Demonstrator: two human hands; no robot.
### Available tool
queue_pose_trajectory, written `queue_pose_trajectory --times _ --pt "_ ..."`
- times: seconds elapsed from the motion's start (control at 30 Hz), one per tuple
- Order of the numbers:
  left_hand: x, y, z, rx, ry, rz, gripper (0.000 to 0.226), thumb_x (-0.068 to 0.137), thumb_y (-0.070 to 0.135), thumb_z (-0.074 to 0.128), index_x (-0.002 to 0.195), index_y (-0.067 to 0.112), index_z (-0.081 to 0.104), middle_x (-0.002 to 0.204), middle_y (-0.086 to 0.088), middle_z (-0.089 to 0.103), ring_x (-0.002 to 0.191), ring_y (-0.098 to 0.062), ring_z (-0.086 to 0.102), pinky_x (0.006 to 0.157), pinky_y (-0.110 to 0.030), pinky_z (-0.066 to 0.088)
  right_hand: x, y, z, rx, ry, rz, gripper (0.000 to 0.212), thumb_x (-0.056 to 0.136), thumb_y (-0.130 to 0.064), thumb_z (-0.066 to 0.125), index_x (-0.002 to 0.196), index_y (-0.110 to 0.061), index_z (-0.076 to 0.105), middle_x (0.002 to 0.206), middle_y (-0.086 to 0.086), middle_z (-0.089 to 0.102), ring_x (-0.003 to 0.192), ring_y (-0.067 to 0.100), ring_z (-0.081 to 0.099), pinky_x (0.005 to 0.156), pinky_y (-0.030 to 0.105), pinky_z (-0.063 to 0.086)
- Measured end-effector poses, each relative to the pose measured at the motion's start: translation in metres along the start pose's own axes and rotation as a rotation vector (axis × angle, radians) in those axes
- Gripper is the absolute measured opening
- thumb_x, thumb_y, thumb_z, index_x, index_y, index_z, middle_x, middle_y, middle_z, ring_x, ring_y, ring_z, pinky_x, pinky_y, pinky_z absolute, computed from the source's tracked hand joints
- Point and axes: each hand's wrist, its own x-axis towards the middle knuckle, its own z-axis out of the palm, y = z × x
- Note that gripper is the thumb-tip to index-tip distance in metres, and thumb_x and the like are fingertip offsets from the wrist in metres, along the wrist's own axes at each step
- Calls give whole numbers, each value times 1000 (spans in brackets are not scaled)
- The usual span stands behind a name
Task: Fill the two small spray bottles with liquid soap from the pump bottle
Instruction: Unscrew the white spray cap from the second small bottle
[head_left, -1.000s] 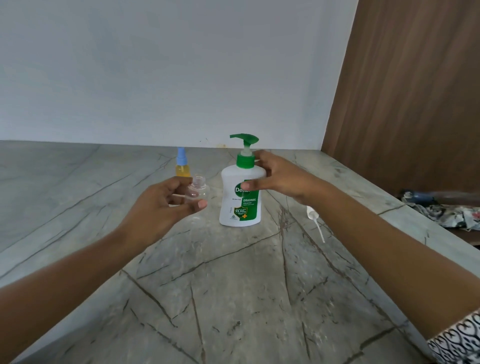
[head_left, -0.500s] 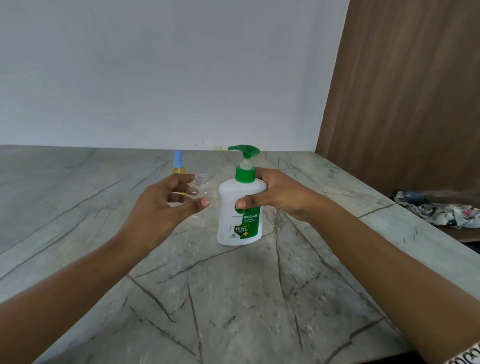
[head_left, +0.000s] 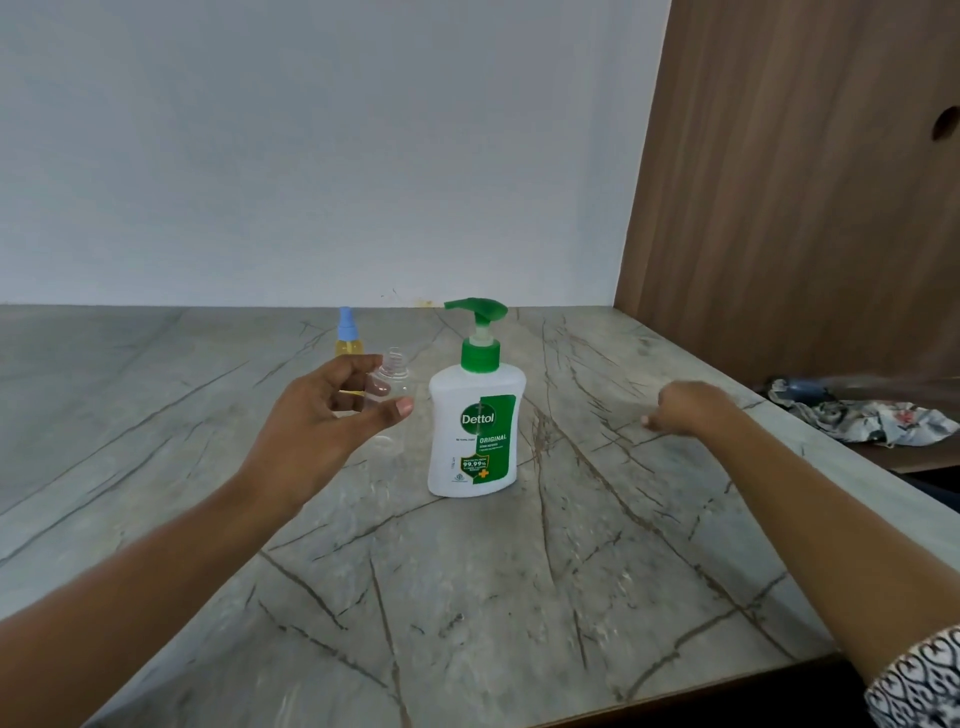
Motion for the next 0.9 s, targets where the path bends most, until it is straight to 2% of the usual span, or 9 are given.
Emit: queue_pose_trajectory --times 0.17,0.27,0.33,0.43,0.53,0.6,0.7,0.83,0.9 --pt "3 -1 0 -8 -1 -1 68 51 61 72 111 31 63 98 3 68 88 -16 63 85 -45 53 -4 -13 0 61 46 -23 15 90 -16 60 101 -10 67 89 5 63 77 20 60 65 24 41" --pt "4 -4 0 -7 -4 -14 65 52 59 74 111 31 64 98 4 68 88 -14 63 86 -46 52 -9 -37 -17 661 -193 -58 7 91 -12 60 93 -7 64 92 10 62 70 20 60 58 26 49" --pt "4 -4 1 -5 -3 -15 58 58 53 81 109 32 64 97 5 68 87 -14 63 86 -47 52 -12 -52 -32 1136 -373 -25 10 92 -11 57 91 -4 65 96 11 60 76 20 57 68 31 52" --pt "6 -5 1 -4 -2 -7 54 60 52 80 108 32 65 95 6 67 87 -14 63 87 -48 51 -5 -70 -41 1449 -326 -15 9 91 -14 59 85 -11 66 89 4 62 75 12 53 63 23 45" --pt "7 -9 1 9 -6 -7 61 53 60 72 108 33 64 95 7 67 88 -14 64 87 -48 51 3 -80 -25 1641 -261 15 4 88 -8 62 84 -7 62 85 8 61 70 12 53 49 16 51" --pt "6 -11 0 10 -5 -6 63 52 61 70 108 34 64 96 6 67 89 -13 64 87 -48 51 4 -76 -7 1606 -255 -11 6 84 -2 65 85 -3 59 83 12 62 68 15 57 50 18 54" --pt "5 -11 0 10 -12 0 60 53 60 71 106 35 65 95 6 68 88 -12 64 87 -47 52 7 -63 12 1346 -200 -193 15 77 -2 72 88 -2 61 84 11 63 70 15 61 57 18 55" --pt "5 -12 1 -4 -21 -12 60 52 60 71 106 35 65 95 6 67 88 -13 64 86 -47 52 12 -54 12 808 -84 -455 26 75 -15 78 97 -21 66 87 -1 64 79 12 57 73 25 46" --pt "5 -11 2 -7 -29 -13 61 52 61 73 106 34 65 95 5 67 88 -13 64 86 -48 52 14 -57 9 707 -106 -497 38 75 -18 79 109 -24 63 90 -8 60 80 7 55 73 19 42"
